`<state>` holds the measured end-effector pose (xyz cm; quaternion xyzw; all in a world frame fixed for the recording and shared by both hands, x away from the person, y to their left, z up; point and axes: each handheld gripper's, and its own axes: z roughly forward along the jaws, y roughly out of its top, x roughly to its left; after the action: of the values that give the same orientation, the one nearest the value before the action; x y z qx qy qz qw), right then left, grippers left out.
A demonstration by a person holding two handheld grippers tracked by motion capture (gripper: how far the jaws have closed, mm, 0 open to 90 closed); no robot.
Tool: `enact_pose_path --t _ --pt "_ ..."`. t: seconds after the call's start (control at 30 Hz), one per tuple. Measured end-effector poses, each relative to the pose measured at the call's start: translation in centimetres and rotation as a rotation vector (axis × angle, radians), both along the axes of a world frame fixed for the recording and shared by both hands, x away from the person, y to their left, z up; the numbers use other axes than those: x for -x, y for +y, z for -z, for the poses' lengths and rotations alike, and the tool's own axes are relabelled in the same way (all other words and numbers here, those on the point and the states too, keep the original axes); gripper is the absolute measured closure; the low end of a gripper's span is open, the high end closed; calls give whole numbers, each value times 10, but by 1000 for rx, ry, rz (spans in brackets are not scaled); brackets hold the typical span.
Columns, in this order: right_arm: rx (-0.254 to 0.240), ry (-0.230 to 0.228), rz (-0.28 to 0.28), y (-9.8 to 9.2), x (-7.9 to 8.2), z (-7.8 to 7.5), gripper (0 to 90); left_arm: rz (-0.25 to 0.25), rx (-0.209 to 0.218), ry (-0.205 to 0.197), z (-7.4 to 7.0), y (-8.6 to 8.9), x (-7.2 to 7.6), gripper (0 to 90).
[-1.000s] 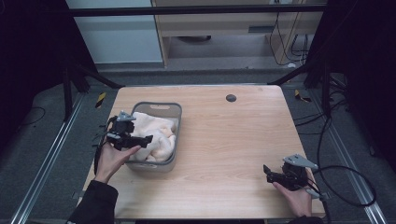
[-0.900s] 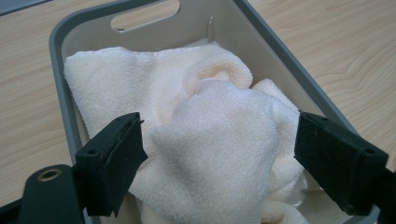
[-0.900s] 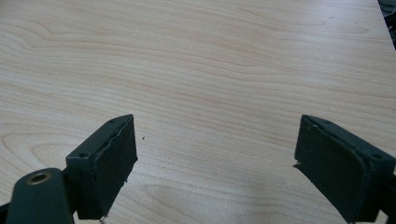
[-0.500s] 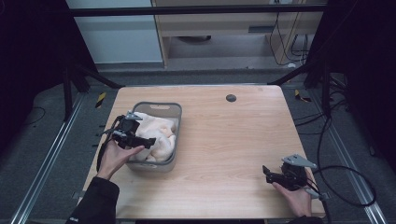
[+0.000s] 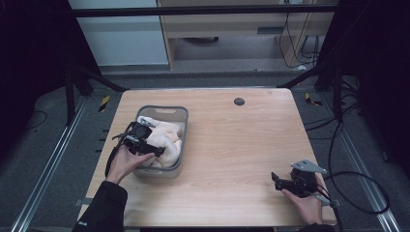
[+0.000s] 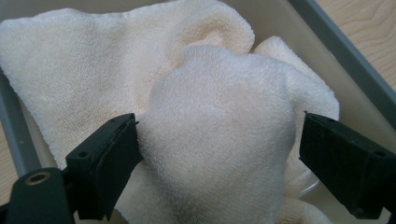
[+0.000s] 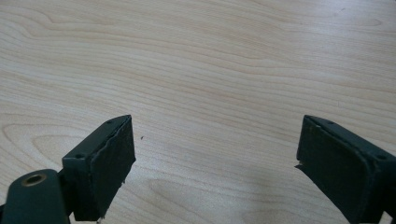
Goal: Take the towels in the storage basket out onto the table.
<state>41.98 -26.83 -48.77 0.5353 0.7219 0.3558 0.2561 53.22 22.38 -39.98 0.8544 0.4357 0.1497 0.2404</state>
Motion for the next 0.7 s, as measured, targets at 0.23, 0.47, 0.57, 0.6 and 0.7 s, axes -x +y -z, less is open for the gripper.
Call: enact_pose_path --t 0.23,0.47,0.57,0.6,0.7 --pt "11 4 -8 0 -1 1 110 0 -33 25 9 -2 -5 124" --pt "12 8 -9 1 -1 1 109 -3 -59 47 14 -5 -9 168" --pt "8 13 -9 1 -1 1 109 -16 -61 58 15 -5 -10 217" --pt "6 14 -9 1 -1 1 109 -15 -62 61 15 -5 -11 241" --pt "13 10 -10 1 -1 1 109 -20 -71 72 16 -6 -11 297"
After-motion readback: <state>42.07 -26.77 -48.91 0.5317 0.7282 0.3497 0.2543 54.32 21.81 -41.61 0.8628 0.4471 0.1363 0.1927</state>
